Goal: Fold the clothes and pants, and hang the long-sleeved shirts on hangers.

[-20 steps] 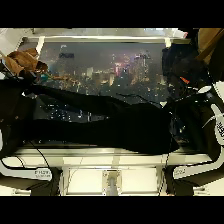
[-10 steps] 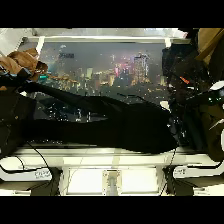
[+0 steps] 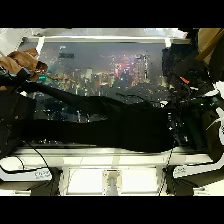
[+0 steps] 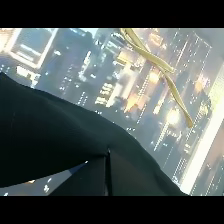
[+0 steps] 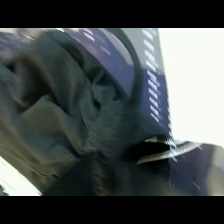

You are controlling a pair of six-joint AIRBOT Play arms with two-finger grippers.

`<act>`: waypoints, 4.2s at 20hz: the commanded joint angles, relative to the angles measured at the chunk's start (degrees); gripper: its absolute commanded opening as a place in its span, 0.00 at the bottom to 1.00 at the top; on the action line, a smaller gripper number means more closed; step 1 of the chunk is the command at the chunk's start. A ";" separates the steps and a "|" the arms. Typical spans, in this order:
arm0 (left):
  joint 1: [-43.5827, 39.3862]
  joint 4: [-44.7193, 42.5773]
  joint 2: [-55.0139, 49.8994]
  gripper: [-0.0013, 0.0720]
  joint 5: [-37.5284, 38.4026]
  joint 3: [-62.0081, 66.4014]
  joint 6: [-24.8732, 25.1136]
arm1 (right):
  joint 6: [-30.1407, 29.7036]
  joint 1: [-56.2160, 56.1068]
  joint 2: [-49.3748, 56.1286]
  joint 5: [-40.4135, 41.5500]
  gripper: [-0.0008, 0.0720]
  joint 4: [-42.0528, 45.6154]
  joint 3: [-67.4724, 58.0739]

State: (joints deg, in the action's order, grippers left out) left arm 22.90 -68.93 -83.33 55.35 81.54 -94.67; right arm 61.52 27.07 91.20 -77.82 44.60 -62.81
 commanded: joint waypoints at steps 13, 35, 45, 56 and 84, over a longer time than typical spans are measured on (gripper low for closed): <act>2.54 0.04 20.76 0.03 -11.89 -2.38 15.80 | -0.50 0.09 -31.95 -4.94 0.04 8.02 -10.34; -16.04 -17.94 0.57 0.84 -4.76 0.46 2.36 | 5.29 -2.19 -12.37 15.72 0.32 1.70 -3.82; -30.45 -17.81 -31.23 0.84 25.46 29.75 -4.42 | 1.77 -13.84 -12.35 14.36 0.32 8.87 -3.82; -34.36 -9.99 -37.44 0.81 25.07 33.73 -8.98 | 1.73 -16.26 -12.33 14.38 0.32 12.48 -3.82; -44.30 -21.05 15.32 0.03 12.26 -34.67 -22.01 | 1.75 -16.26 -12.39 3.78 0.32 14.21 -3.82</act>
State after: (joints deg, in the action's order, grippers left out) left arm -19.33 -89.38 -79.31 75.90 67.99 -104.77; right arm 63.24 10.85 78.83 -72.66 58.78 -66.57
